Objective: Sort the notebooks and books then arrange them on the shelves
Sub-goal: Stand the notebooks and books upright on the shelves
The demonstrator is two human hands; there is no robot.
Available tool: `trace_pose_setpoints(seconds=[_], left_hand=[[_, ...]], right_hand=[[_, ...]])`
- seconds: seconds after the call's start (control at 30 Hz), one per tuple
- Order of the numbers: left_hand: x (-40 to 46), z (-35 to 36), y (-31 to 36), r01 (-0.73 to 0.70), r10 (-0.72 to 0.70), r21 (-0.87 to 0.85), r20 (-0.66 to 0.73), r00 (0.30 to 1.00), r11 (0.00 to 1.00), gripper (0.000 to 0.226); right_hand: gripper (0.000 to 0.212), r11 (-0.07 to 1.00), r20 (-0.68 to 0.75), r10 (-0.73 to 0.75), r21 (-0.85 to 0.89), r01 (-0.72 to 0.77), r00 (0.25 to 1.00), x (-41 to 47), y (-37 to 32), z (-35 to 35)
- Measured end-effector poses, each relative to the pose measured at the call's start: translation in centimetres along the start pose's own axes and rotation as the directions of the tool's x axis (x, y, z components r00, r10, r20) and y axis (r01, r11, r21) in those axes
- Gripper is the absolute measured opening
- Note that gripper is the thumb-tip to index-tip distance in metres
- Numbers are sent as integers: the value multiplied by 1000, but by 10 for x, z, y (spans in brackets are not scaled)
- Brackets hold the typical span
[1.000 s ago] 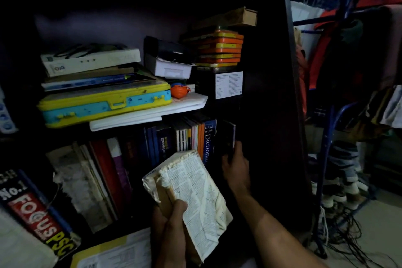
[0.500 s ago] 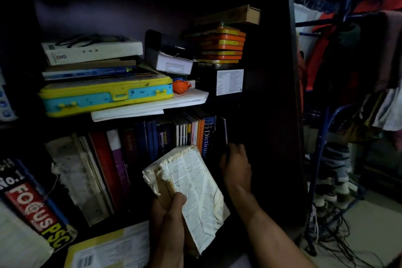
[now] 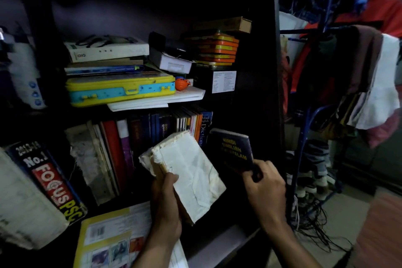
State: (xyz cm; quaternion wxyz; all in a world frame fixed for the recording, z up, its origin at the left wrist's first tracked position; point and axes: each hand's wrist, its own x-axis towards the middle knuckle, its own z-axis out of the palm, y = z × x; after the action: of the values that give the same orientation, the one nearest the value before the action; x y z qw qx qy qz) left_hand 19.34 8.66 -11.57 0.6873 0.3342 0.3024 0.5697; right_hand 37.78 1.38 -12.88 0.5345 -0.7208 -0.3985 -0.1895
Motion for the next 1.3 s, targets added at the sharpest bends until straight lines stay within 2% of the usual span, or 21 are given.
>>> trace_pose_setpoints(seconds=[0.1, 0.2, 0.27, 0.37, 0.4, 0.43, 0.5, 0.53, 0.57, 0.6, 0.63, 0.67, 0.73, 0.83, 0.9, 0.97, 1.03, 1.07, 1.13, 1.2, 1.3], left_hand=[[-4, -2, 15, 106, -77, -252, 119, 990, 962, 39], [-2, -9, 26, 94, -43, -340, 154, 987, 936, 45], [-3, -13, 34, 106, -20, -386, 220, 975, 916, 52], [3, -18, 43, 193, -24, -500, 324, 946, 844, 63], [5, -17, 46, 267, 8, -518, 469, 883, 813, 64], [5, -16, 49, 231, 91, -521, 521, 849, 822, 65], [8, -16, 46, 175, 103, -488, 490, 866, 855, 63], [9, -15, 41, 269, -8, -453, 499, 866, 850, 60], [8, -12, 37, 252, -56, -426, 421, 905, 869, 56], [-1, -6, 37, 206, -72, -370, 343, 936, 906, 51], [-4, -3, 35, 201, -79, -335, 342, 936, 920, 46], [-3, 0, 31, 166, -82, -267, 300, 950, 949, 43], [-4, 4, 20, 105, -72, -131, 239, 968, 986, 40], [-2, 3, 7, -94, 96, -20, 196, 976, 995, 49], [2, -1, 0, -316, 292, 159, 157, 943, 935, 46], [2, -5, -5, -452, 390, 371, 233, 891, 811, 54], [0, -7, -9, -485, 353, 508, 337, 873, 712, 69], [2, -9, -11, -485, 296, 533, 404, 866, 693, 66], [6, -10, -13, -447, 164, 551, 487, 858, 705, 45], [6, -11, -12, -415, 98, 551, 513, 853, 724, 36], [5, -12, -13, -362, 20, 472, 586, 810, 804, 58]], right_hand=[[23, 984, 183, -126, -98, 146, 975, -17, 4, -12], [44, 931, 363, -235, -184, 316, 902, -40, 9, -7], [55, 901, 415, -267, -213, 378, 870, -45, 8, -8], [28, 843, 467, -324, -251, 475, 823, -40, 10, -13], [24, 821, 490, -346, -256, 511, 800, -40, 10, -16], [25, 798, 515, -373, -247, 550, 772, -41, 8, -17], [26, 762, 571, -423, -195, 618, 703, -52, 3, -15], [26, 746, 614, -450, -139, 651, 648, -57, 0, -14], [28, 747, 662, -454, -82, 660, 596, -60, -2, -14], [30, 782, 700, -423, -38, 622, 576, -59, -6, -15], [31, 841, 716, -372, -10, 541, 591, -56, -11, -19], [27, 900, 702, -327, 28, 435, 632, -53, -18, -24], [8, 961, 558, -271, 110, 254, 784, -48, -31, -34], [20, 979, 434, -193, 22, 204, 880, -50, -46, -37], [28, 995, 382, -79, -22, 95, 921, -50, -47, -34], [27, 997, 321, -42, 73, 20, 946, -45, -50, -28], [20, 977, 348, -75, 214, -1, 934, -42, -58, -20], [28, 960, 404, -81, 277, -37, 911, -42, -63, -15], [50, 923, 475, -60, 361, -132, 878, -45, -69, -8], [57, 898, 468, -29, 400, -182, 883, -49, -68, -3], [66, 881, 461, 11, 415, -227, 888, -54, -68, -1]])
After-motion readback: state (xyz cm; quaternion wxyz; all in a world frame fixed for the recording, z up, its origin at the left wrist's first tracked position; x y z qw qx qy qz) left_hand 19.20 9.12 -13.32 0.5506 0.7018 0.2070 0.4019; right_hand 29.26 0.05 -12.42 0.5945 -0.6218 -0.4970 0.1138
